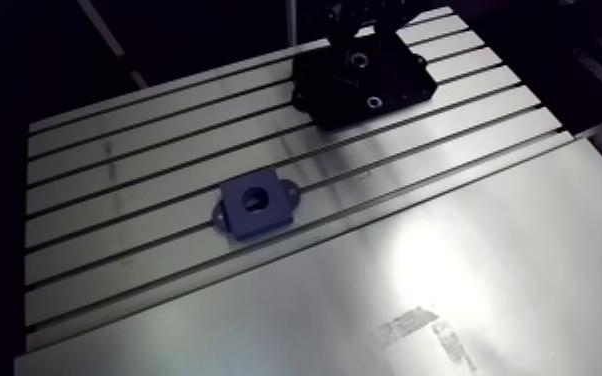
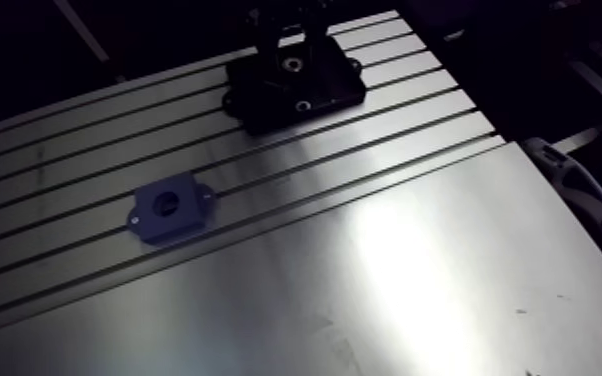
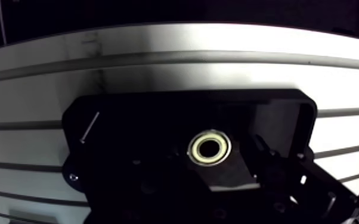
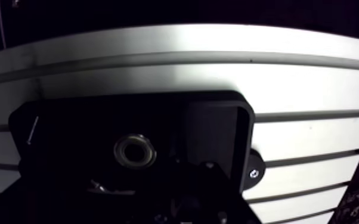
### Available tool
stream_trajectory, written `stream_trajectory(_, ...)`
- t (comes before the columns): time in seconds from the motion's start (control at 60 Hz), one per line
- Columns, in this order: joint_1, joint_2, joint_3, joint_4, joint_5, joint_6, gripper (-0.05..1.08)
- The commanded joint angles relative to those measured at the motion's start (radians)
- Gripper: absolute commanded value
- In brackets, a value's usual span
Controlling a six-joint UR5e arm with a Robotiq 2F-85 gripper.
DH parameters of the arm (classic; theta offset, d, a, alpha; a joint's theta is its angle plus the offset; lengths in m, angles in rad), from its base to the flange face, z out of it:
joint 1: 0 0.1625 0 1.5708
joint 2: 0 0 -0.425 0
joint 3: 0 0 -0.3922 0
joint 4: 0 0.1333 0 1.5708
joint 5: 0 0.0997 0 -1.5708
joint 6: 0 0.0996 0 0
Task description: Pick up the bearing and press it into the housing until flush.
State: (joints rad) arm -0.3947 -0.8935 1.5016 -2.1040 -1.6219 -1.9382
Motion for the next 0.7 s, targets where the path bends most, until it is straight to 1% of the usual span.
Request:
stream_trajectory(0.017, 0.003, -0.001, 0.004, 0.000, 0.000, 0.000, 0.41)
stream_trajectory(0.217, 0.003, -0.001, 0.004, 0.000, -0.002, 0.000, 0.41)
stream_trajectory(0.7, 0.003, 0.000, -0.007, 0.000, -0.003, 0.000, 0.49)
